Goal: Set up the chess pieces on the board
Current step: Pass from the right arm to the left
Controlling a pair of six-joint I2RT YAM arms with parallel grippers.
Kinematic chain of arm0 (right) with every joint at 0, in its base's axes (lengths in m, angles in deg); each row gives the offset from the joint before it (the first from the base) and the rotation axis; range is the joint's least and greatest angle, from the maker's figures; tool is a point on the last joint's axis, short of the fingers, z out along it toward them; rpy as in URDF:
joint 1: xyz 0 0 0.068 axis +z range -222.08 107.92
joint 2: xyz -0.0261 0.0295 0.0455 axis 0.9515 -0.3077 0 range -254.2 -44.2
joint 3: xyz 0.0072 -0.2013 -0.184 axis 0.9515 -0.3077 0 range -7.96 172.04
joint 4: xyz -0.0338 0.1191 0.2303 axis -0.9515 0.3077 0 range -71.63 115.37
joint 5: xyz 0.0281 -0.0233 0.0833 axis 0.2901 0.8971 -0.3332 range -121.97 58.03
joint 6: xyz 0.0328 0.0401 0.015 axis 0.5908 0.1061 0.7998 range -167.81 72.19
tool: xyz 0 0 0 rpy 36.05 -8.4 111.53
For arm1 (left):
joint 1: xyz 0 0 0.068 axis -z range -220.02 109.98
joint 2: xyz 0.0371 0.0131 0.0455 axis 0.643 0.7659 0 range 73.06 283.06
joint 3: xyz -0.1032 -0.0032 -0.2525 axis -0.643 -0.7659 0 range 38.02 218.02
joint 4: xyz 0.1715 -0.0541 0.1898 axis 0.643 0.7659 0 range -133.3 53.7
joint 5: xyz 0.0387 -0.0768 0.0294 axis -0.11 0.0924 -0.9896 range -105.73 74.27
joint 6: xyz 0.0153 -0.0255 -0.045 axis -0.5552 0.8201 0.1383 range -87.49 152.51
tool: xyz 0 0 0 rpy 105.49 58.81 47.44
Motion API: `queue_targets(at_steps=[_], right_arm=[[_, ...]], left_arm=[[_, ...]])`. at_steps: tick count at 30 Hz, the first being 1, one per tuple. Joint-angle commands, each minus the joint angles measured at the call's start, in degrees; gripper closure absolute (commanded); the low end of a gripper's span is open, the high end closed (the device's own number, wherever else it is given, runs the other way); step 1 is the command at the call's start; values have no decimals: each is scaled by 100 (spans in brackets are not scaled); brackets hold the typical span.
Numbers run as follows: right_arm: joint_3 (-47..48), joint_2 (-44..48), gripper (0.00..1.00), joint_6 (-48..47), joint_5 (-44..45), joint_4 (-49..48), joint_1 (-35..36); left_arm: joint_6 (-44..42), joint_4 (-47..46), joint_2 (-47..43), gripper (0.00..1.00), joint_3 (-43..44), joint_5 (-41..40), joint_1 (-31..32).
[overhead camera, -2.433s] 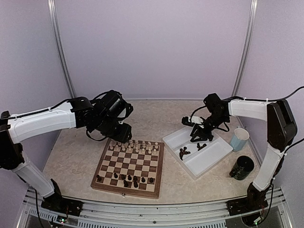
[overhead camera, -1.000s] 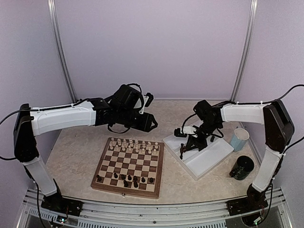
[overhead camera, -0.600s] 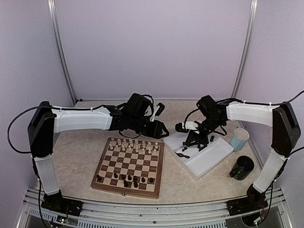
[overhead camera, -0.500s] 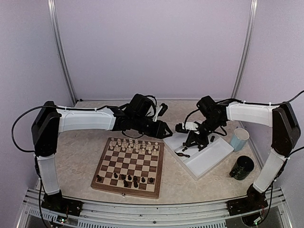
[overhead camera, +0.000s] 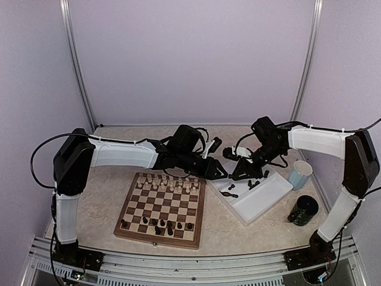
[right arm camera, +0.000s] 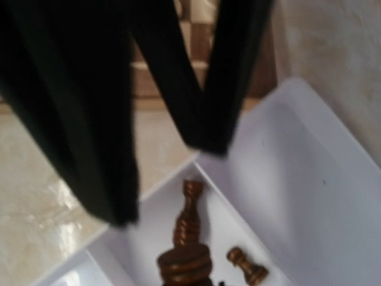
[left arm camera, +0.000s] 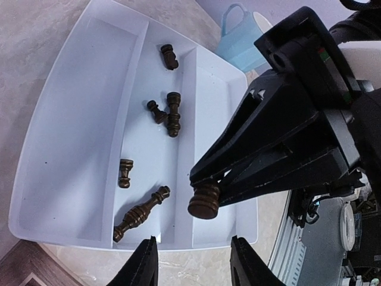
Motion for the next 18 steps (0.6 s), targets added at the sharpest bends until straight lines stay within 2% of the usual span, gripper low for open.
queue_targets(at_steps=[1,10,18], right_arm=[[202,183,85,12,-595,94,-31],[344,207,85,45,-817,185,-31],[401,193,84,64,-896,215,-30]], left_arm=[[183,-555,159,59,164,397,4],[300,-803,274,67,174,630,2],[334,-932,323,85,186,780,-3]])
